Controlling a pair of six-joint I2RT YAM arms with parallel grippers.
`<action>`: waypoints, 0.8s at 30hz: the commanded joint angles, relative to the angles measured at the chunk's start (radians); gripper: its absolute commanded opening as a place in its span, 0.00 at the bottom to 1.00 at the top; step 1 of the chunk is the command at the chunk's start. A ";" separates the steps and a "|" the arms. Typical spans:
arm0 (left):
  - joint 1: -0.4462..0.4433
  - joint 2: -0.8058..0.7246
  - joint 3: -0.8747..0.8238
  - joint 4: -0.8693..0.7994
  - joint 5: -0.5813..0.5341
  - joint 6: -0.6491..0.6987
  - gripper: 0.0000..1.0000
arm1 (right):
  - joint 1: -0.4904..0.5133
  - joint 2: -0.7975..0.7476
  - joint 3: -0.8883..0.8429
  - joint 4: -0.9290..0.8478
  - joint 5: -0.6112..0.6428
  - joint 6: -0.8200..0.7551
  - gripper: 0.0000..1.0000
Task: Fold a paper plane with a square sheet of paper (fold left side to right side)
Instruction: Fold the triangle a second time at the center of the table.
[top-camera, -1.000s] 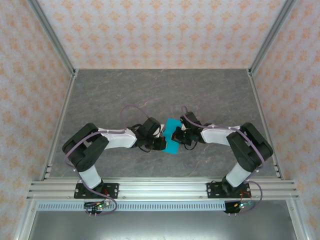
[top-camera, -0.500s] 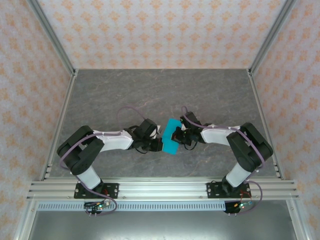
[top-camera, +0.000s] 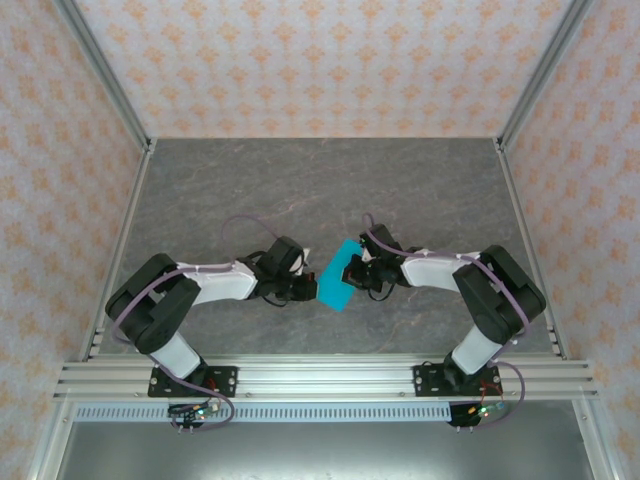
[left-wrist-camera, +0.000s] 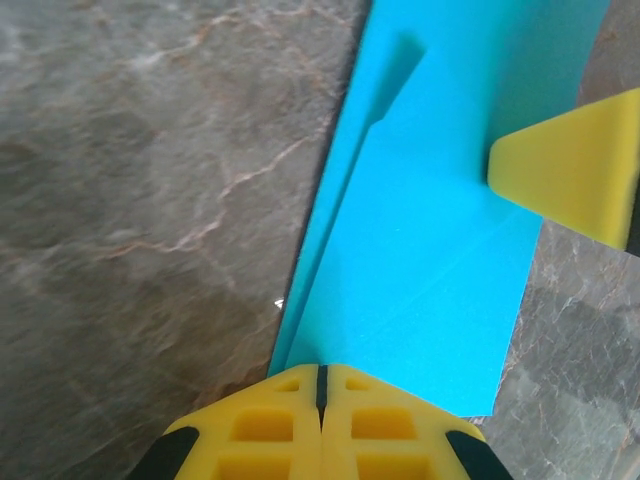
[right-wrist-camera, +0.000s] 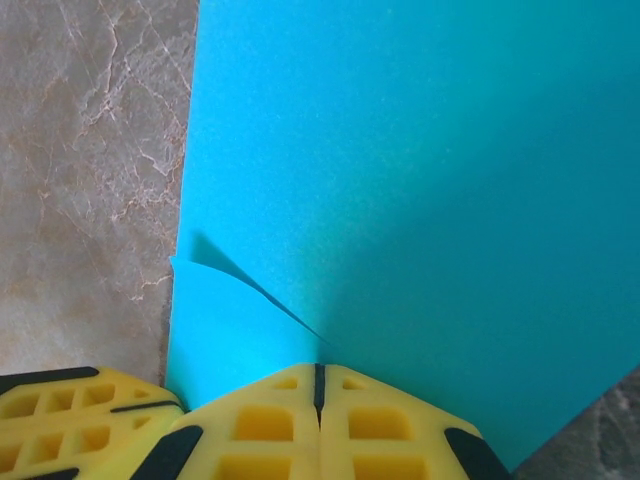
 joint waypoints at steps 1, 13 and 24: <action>0.051 0.006 -0.067 -0.190 -0.061 -0.006 0.00 | -0.008 0.013 0.005 -0.083 0.078 -0.020 0.00; 0.155 -0.004 -0.089 -0.173 -0.013 0.004 0.00 | -0.008 0.013 0.009 -0.091 0.073 -0.025 0.00; 0.184 -0.100 -0.079 -0.189 0.005 0.040 0.00 | -0.008 -0.001 0.011 -0.055 0.047 -0.020 0.00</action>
